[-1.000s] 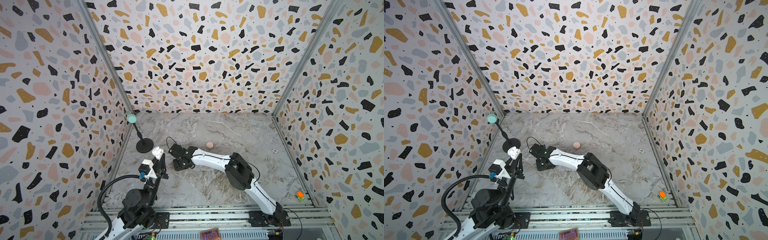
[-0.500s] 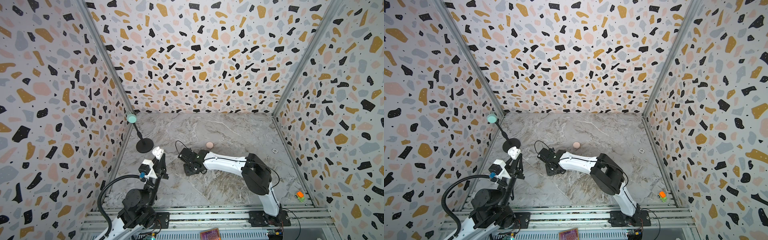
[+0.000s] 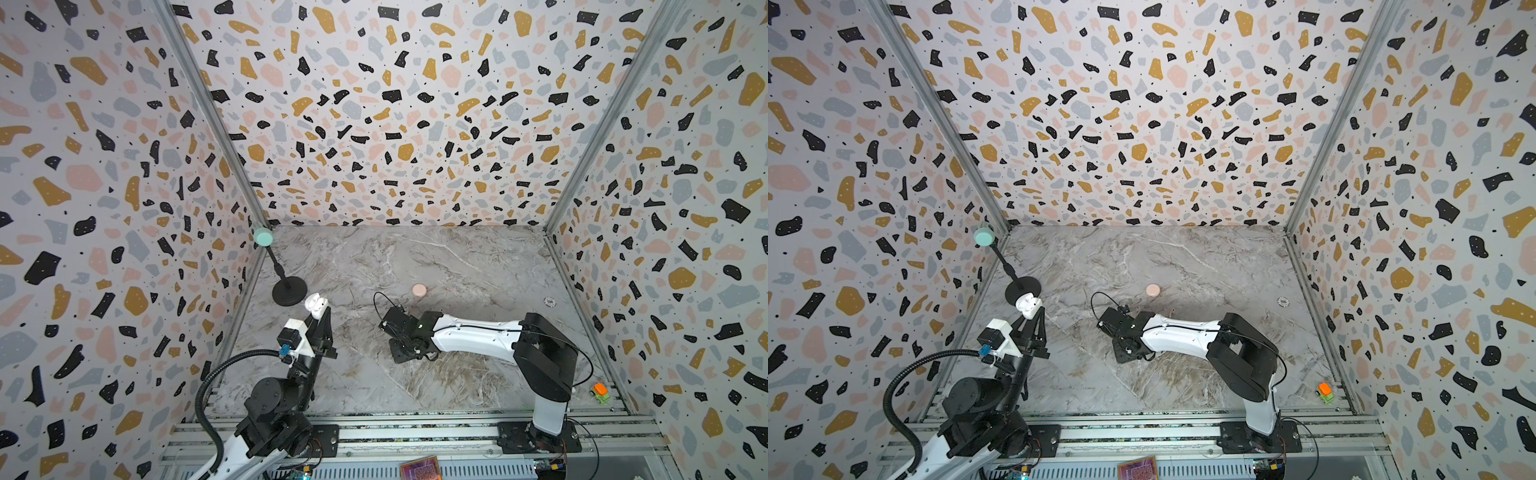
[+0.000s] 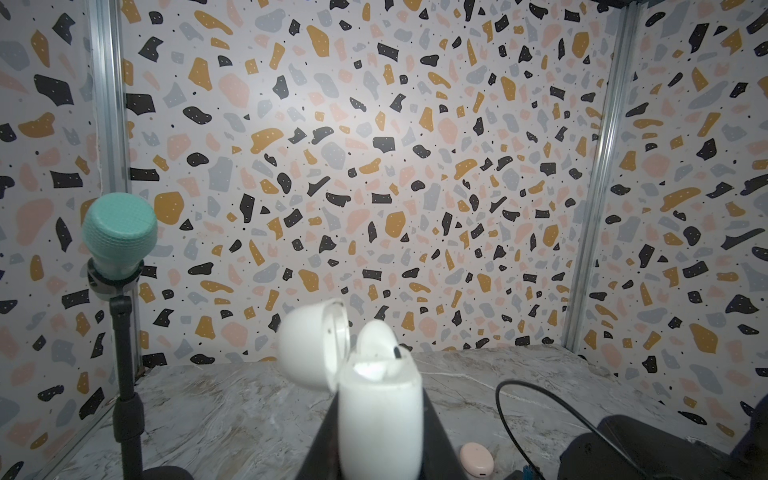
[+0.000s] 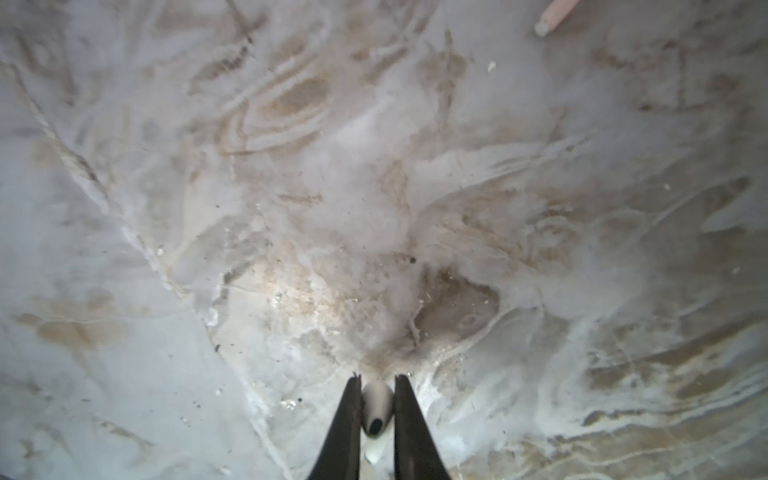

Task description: Insert the wireless bluetooth earbuds into the charging case

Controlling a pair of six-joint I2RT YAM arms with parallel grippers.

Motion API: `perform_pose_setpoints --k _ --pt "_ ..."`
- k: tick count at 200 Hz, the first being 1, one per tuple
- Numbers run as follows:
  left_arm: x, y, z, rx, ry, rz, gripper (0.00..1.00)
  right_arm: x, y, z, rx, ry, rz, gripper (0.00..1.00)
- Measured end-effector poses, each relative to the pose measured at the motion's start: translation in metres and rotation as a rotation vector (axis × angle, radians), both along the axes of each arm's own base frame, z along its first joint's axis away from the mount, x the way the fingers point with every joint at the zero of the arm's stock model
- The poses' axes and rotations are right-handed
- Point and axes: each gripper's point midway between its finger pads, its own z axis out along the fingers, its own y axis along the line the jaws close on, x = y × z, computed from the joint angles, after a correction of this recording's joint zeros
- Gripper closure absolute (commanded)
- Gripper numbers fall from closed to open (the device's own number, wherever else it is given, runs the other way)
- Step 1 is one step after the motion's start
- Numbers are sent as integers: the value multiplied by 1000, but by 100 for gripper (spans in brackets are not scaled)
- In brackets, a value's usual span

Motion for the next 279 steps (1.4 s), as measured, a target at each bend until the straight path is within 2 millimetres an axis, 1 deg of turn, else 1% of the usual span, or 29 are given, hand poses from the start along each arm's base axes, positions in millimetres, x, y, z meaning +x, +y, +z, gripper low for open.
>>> perform_pose_setpoints --k 21,74,145,198,241,279 --pt "0 0 0 0 -1 -3 100 -3 -5 -6 -15 9 0 87" --pt "0 -1 0 1 -1 -4 100 -1 -2 -5 -1 2 0 86" --pt "0 -1 0 1 -1 -4 100 -5 -1 -5 -3 2 5 79" --pt "0 -1 0 1 -1 -4 100 -12 0 -6 -9 -2 16 79" --pt "0 -1 0 1 -1 -4 100 -13 -5 -4 -16 -16 14 80" --pt "0 -1 0 1 -1 -4 100 -13 -5 -2 -20 -28 17 81"
